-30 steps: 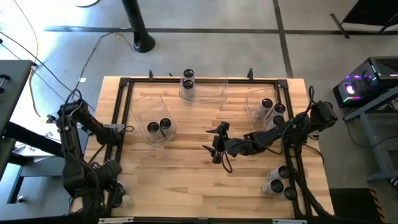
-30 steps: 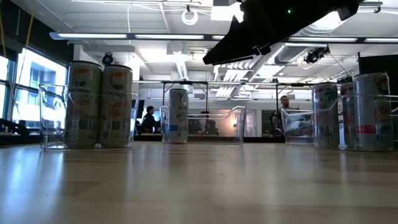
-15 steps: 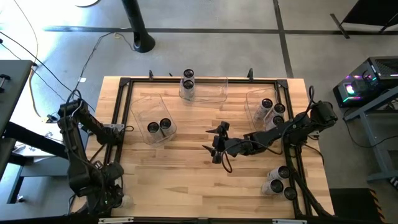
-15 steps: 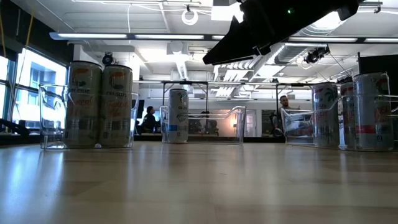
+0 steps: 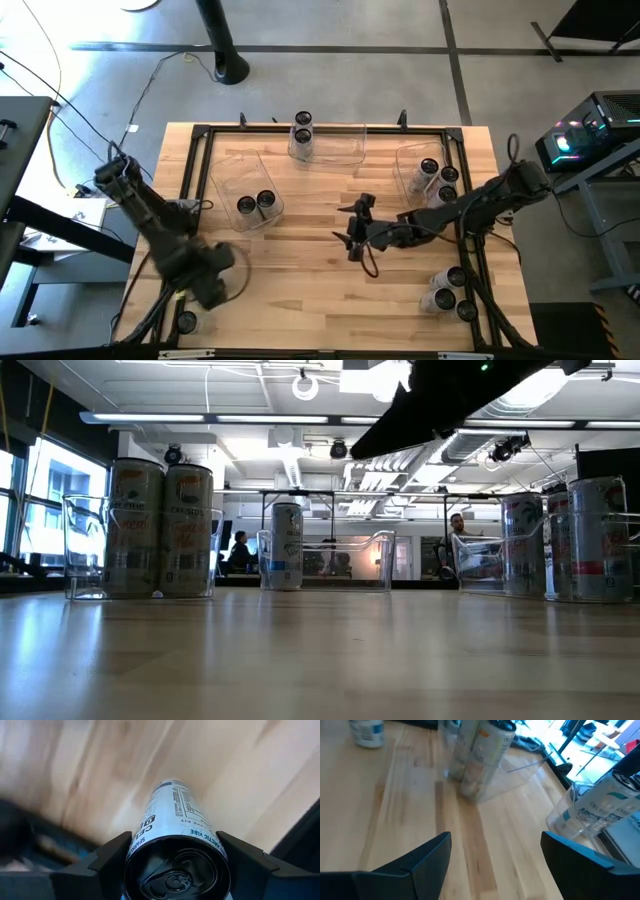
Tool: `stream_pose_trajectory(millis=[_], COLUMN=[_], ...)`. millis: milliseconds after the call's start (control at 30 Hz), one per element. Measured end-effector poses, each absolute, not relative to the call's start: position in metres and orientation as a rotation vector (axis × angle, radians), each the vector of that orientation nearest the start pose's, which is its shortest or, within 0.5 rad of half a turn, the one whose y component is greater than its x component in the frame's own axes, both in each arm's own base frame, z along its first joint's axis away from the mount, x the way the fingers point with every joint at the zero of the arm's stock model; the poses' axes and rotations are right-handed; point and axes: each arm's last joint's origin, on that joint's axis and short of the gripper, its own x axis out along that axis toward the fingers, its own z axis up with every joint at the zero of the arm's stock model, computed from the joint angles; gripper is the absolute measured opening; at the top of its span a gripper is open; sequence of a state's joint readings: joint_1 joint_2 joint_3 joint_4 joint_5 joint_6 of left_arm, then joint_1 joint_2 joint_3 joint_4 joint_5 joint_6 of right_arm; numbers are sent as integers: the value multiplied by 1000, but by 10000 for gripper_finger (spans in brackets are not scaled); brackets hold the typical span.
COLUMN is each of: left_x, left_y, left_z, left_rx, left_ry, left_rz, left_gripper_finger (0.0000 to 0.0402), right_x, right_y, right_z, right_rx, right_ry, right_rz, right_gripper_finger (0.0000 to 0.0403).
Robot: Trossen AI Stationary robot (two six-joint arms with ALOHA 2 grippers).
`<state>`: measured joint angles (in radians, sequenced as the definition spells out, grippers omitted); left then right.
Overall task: Sort soda cans
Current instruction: Put the white and blue soda can into the middle transparent bin
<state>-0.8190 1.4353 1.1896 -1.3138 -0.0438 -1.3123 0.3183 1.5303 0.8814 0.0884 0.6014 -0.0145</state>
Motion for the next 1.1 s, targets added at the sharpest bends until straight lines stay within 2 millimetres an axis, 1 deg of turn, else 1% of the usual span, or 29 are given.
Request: stream_pose_trajectory(millis=[67,167,300,433,567,733,800,900,1000,1100], left_x=[181,208,244,271,285,290,292,295,296,296], left_y=[-160,-137,-113,-90,-73,-64,-63,-62,-62,-62], left_z=[267,267,263,256,253,260,265,276,277,278], left_rx=[-386,-451,-504,-537,-545,-509,-501,-496,-483,-481], left_ry=[1455,1400,1306,1238,1200,1184,1159,1113,1106,1100], left_rz=[380,385,328,319,334,390,402,408,418,421], left_gripper_finger=[251,251,251,251,251,257,263,267,269,270], right_x=[299,285,270,268,272,288,299,320,343,360], right_y=[86,89,91,94,96,101,104,106,101,91], right_z=[223,228,229,226,221,214,209,198,183,166], right_rx=[-266,-255,-220,-184,-138,-128,-146,-143,-126,-117], right_ry=[534,593,663,683,685,624,571,470,347,262], right_rz=[-259,-244,-249,-255,-244,-208,-190,-135,-113,-136], right_gripper_finger=[303,303,303,303,303,303,303,303,303,303])
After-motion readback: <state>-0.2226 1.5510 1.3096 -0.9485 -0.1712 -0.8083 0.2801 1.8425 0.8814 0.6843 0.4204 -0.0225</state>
